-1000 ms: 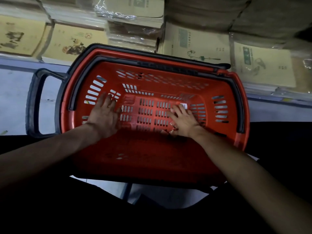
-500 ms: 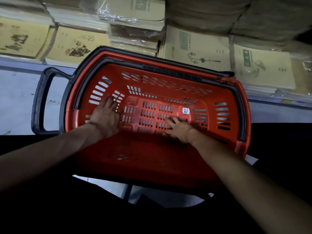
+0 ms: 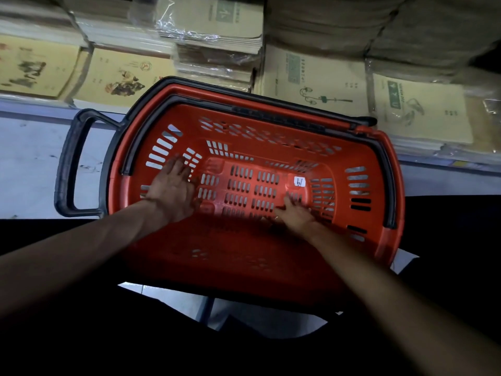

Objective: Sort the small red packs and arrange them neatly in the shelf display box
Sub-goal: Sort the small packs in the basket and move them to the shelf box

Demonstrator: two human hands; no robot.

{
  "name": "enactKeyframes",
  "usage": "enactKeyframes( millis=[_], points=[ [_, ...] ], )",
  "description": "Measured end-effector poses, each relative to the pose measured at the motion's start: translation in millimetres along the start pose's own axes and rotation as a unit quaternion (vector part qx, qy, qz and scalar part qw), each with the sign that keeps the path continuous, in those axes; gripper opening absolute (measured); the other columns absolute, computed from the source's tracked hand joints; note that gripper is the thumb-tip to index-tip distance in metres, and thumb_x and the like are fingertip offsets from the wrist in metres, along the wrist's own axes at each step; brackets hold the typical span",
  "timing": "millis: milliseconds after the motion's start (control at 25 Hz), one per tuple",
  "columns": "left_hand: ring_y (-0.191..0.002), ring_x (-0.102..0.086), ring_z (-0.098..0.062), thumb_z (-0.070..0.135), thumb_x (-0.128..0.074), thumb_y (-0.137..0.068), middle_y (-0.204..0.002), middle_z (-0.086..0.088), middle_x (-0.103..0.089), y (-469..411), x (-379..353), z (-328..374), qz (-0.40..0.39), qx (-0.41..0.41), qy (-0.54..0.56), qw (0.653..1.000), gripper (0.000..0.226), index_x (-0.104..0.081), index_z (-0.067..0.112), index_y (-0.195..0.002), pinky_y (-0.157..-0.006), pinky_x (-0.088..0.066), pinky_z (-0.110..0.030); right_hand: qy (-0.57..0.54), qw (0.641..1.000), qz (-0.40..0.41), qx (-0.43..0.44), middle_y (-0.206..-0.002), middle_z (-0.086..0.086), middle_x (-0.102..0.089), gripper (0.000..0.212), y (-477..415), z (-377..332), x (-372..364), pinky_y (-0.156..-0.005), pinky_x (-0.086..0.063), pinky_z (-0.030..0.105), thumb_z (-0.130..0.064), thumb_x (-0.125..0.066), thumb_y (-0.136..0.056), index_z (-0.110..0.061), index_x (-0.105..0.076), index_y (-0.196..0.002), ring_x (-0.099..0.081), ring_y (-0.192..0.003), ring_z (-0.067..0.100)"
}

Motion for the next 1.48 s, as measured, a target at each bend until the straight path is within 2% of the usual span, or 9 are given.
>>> enactKeyframes(
  millis=[80, 160, 320, 400, 560, 760, 960, 1280, 1480],
  points=[
    [-0.158, -0.012, -0.039, 0.066, -0.025, -0.099, -0.166, -0.016, -0.033, 1, -2, 2, -0.001, 0.0, -0.002, 1.0, 0.072, -0.048, 0.023, -0.152, -0.127, 0.001, -0.054, 0.016, 1.0, -0.016, 0.006, -0.164, 0.022, -0.019, 0.095, -15, 10, -21, -0.121, -0.019, 0.06, -0.08, -0.025, -0.073, -0.03, -0.033, -0.154, -0.024, -0.148, 0.047],
    [-0.157, -0.011, -0.04, 0.065, -0.024, -0.099, -0.166, -0.015, -0.033, 3, -3, 4, -0.008, -0.004, -0.012, 1.0, 0.071, -0.049, 0.024, -0.151, -0.127, 0.002, -0.056, 0.021, 1.0, -0.016, 0.007, -0.157, 0.019, -0.037, 0.092, -9, 5, -21, -0.117, -0.028, 0.054, -0.078, -0.027, -0.074, -0.027, -0.044, -0.148, -0.039, -0.141, 0.044],
    [-0.157, -0.014, -0.038, 0.067, -0.027, -0.098, -0.164, -0.016, -0.036, 1, -1, 0, -0.006, -0.001, -0.001, 1.0, 0.071, -0.051, 0.024, -0.149, -0.128, 0.002, -0.054, -0.077, 0.997, 0.01, 0.015, -0.133, 0.008, -0.06, 0.027, 15, -2, 5, -0.104, -0.041, 0.03, -0.017, -0.059, -0.096, -0.018, -0.07, -0.12, -0.058, -0.125, 0.029],
    [-0.157, -0.016, -0.038, 0.068, -0.03, -0.097, -0.163, -0.015, -0.038, -2, -2, -2, -0.005, 0.002, 0.018, 1.0, 0.07, -0.053, 0.024, -0.147, -0.128, 0.002, -0.053, -0.171, 0.985, 0.012, -0.014, -0.115, 0.003, -0.07, 0.025, 11, 8, 6, -0.081, -0.047, 0.02, -0.001, -0.067, -0.086, -0.015, -0.076, -0.105, -0.067, -0.108, 0.022],
    [-0.154, -0.022, -0.038, 0.066, -0.034, -0.096, -0.157, -0.013, -0.046, -4, -5, 0, 0.006, -0.003, 0.052, 0.999, 0.066, -0.057, 0.025, -0.143, -0.128, -0.002, -0.053, -0.407, 0.909, -0.02, -0.085, -0.111, 0.004, -0.063, 0.044, 15, 14, 20, -0.045, -0.054, 0.018, 0.007, -0.08, -0.079, -0.008, -0.072, -0.119, -0.068, -0.086, 0.024],
    [-0.137, -0.04, -0.033, 0.056, -0.048, -0.093, -0.139, -0.01, -0.058, -8, 8, -9, 0.066, 0.008, 0.186, 0.98, 0.055, -0.064, 0.023, -0.134, -0.124, -0.019, -0.046, -0.559, 0.829, -0.002, -0.023, -0.097, 0.007, -0.069, 0.027, 27, -17, 76, -0.062, -0.061, 0.025, 0.003, -0.078, -0.084, -0.014, -0.069, -0.103, -0.069, -0.073, 0.012],
    [-0.134, -0.044, -0.035, 0.042, -0.06, -0.094, -0.143, -0.014, -0.051, -9, 24, -21, 0.101, 0.045, 0.384, 0.917, 0.057, -0.053, 0.02, -0.146, -0.113, -0.036, -0.044, -0.583, 0.81, 0.015, 0.056, -0.099, 0.006, -0.069, 0.025, 45, -58, 138, -0.086, -0.062, 0.039, -0.001, -0.079, -0.084, -0.017, -0.07, -0.101, -0.07, -0.08, 0.017],
    [-0.092, -0.068, -0.019, 0.022, -0.059, -0.1, -0.11, -0.005, -0.073, -24, 29, -53, 0.129, 0.168, 0.768, 0.604, 0.017, -0.071, 0.016, -0.11, -0.074, -0.051, -0.024, -0.556, 0.803, 0.122, 0.177, -0.106, 0.005, -0.063, 0.024, 95, -110, 207, -0.064, -0.059, 0.026, -0.003, -0.076, -0.088, -0.007, -0.067, -0.111, -0.066, -0.073, 0.013],
    [-0.088, -0.073, -0.036, 0.052, -0.051, -0.099, -0.089, -0.016, -0.075, -2, 72, -27, -0.144, 0.058, 0.975, 0.16, 0.043, -0.07, 0.013, -0.097, -0.078, -0.063, -0.049, -0.397, 0.815, 0.331, 0.261, -0.113, -0.004, -0.062, 0.036, 125, -134, 244, -0.089, -0.048, 0.024, -0.007, -0.077, -0.086, -0.012, -0.058, -0.116, -0.06, -0.102, 0.011]
  ],
)
Point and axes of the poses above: each hand's wrist, its own y-axis away from the middle knuckle, its own x-axis out of the back of the hand, z = x × y, the point moved 5 cm from there along -y, towards the middle knuckle
